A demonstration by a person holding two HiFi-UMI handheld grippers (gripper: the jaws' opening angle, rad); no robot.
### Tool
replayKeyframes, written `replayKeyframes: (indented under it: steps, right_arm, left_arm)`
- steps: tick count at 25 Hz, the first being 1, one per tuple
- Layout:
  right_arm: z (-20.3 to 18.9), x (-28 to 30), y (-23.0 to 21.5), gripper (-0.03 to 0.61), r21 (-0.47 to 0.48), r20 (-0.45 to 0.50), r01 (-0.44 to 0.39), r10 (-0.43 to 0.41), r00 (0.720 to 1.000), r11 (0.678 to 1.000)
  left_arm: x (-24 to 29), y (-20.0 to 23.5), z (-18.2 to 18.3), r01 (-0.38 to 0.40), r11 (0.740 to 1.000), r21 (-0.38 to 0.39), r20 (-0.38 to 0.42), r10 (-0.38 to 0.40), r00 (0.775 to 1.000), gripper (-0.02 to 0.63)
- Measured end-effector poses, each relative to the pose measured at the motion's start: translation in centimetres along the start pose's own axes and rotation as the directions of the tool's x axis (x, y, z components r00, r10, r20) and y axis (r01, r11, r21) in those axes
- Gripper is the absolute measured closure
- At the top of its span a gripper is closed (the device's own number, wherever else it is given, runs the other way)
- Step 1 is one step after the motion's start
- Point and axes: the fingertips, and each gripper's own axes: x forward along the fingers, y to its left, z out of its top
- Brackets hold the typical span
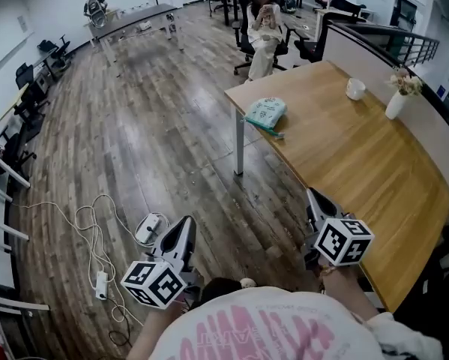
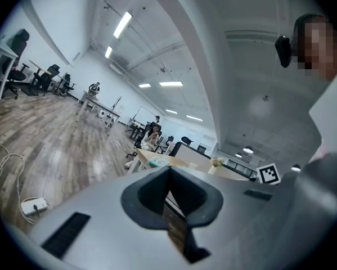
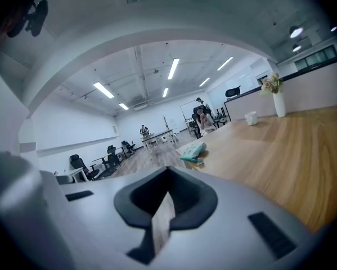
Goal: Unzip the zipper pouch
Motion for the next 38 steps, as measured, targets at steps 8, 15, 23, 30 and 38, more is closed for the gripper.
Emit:
replayKeyframes:
  steps: [8, 15, 23, 30, 38]
  right_arm:
    - [-6.5, 2.4, -2.6, 0.581, 0.053, -0.183, 0.029, -0.019, 0.983, 0.998]
    - [-7.0, 7.4, -3.5, 0.580, 0.075, -0.236, 0.053, -0.034, 0.971, 0.996]
    - [-3.6, 17.0, -3.5, 0.580, 0.089, -0.228, 0.066, -0.045, 0.973, 0.994]
    - [1.4, 24.4, -2.4, 0.580, 0.102, -0.156, 0.081, -0.065, 0.986, 0.991]
    - [-2.8, 31.3, -2.0, 0.564, -0.031, -0.297, 0.107, -0.111, 0.948, 0.994]
  left_arm:
    - [3.4, 2.0, -4.5, -0.013, 0.997, -0.079, -0.125, 0.003, 0.992, 0.614]
    - [8.3, 4.6, -3.1, -0.002, 0.997, -0.076, -0.140, -0.009, 0.990, 0.613]
    - [16.3, 9.6, 1.4, 0.025, 0.997, -0.069, -0.156, -0.036, 0.987, 0.612]
    - [23.4, 13.4, 7.8, 0.097, 0.995, -0.035, -0.134, -0.101, 0.986, 0.612]
    - [27.9, 17.4, 10.9, 0.127, 0.991, -0.051, -0.119, -0.132, 0.984, 0.613]
